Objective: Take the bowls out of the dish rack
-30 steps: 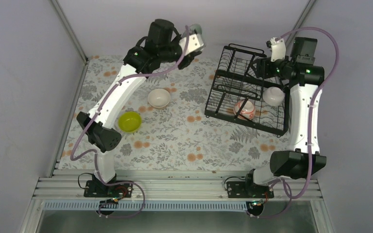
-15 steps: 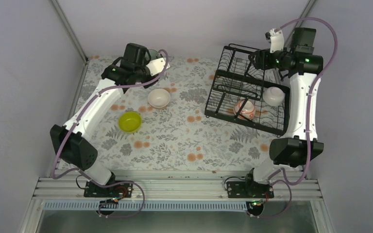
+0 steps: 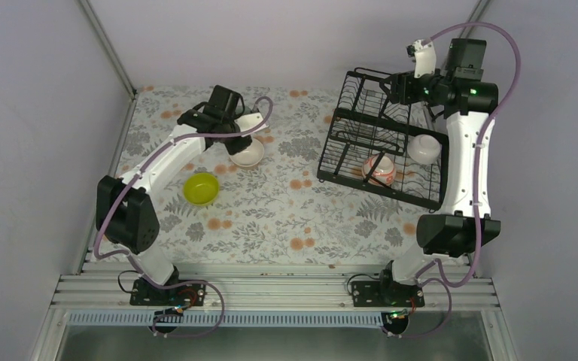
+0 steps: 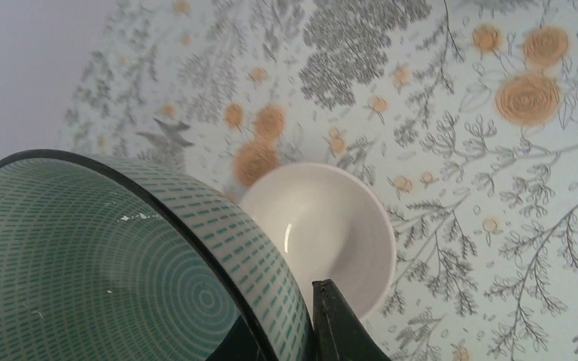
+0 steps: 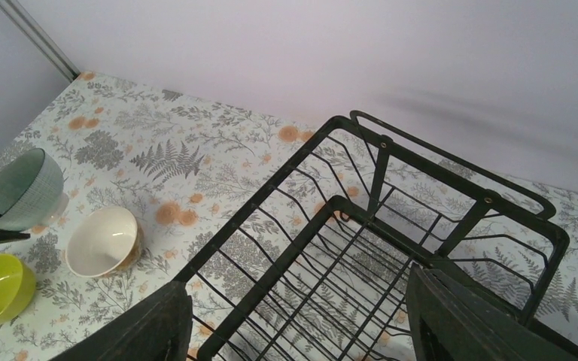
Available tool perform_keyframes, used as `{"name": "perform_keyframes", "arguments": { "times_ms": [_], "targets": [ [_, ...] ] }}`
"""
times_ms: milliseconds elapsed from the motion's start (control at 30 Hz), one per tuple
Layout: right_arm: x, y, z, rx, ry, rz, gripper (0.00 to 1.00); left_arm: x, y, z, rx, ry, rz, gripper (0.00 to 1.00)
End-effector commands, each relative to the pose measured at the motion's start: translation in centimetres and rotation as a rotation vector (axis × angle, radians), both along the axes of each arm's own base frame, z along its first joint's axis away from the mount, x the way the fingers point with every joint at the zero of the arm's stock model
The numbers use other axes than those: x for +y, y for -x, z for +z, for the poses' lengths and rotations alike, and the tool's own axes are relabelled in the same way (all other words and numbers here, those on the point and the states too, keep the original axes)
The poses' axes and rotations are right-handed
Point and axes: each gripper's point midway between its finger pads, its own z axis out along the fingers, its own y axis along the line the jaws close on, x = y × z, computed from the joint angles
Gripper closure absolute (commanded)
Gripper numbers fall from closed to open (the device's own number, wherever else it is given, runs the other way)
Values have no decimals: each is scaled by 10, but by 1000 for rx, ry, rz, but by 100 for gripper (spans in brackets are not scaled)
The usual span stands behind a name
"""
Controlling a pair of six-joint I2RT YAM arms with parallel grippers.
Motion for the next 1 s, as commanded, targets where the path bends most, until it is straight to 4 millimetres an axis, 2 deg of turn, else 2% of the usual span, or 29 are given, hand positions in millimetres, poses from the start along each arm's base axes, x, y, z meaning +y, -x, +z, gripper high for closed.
{"name": "perform_keyframes", "arguments": {
  "times_ms": [0,233,500,967],
  "targets": [
    [6,6,2,-1,-15,13,30,-4,-1,-2,-35,5,-8,98],
    [7,8,-7,12,-5,17,30,-9,3,-39,15,-60,-3,98],
    [8,15,-7,1,2,22,30,-17,3,-81,51,-146,15,98],
    [9,21,-12,-2,10,26,30,-20,4,-109,93,-191,19,98]
  ]
}}
